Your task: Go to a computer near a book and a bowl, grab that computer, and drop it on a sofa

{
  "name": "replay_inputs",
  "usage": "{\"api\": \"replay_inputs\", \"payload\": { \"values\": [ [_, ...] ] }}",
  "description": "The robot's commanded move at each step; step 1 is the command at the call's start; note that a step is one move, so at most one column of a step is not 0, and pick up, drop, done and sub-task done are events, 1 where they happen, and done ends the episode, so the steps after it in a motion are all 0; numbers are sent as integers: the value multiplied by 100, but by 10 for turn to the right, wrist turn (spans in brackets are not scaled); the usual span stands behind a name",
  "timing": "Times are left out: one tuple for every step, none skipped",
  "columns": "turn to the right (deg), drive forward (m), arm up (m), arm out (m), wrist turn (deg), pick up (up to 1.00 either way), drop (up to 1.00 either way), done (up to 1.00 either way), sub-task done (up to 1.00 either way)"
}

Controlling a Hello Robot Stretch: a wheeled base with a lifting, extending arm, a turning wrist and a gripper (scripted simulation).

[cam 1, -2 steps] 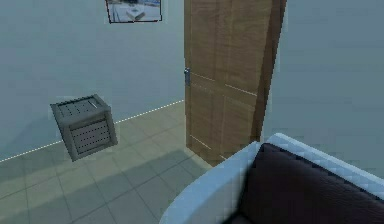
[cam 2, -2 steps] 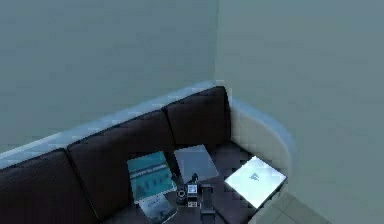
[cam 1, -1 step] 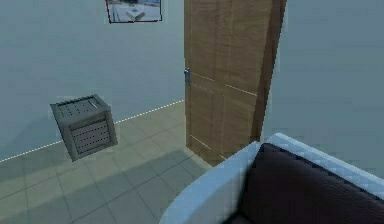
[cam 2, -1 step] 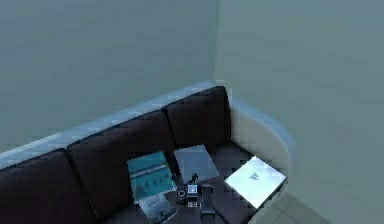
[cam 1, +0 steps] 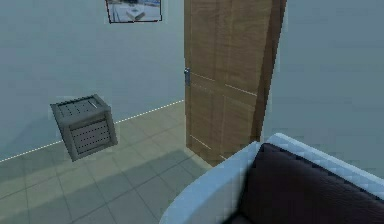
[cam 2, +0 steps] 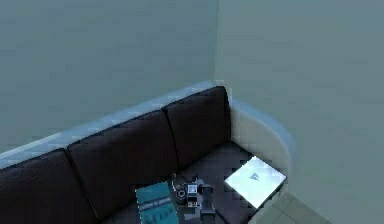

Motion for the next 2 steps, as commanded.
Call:
{"api": "replay_inputs", "payload": {
  "values": [
    [0, 0, 10, 0, 0, 0, 0, 0, 0],
    [0, 0, 0, -8, 0, 0, 0, 0, 0]
  ]
}}
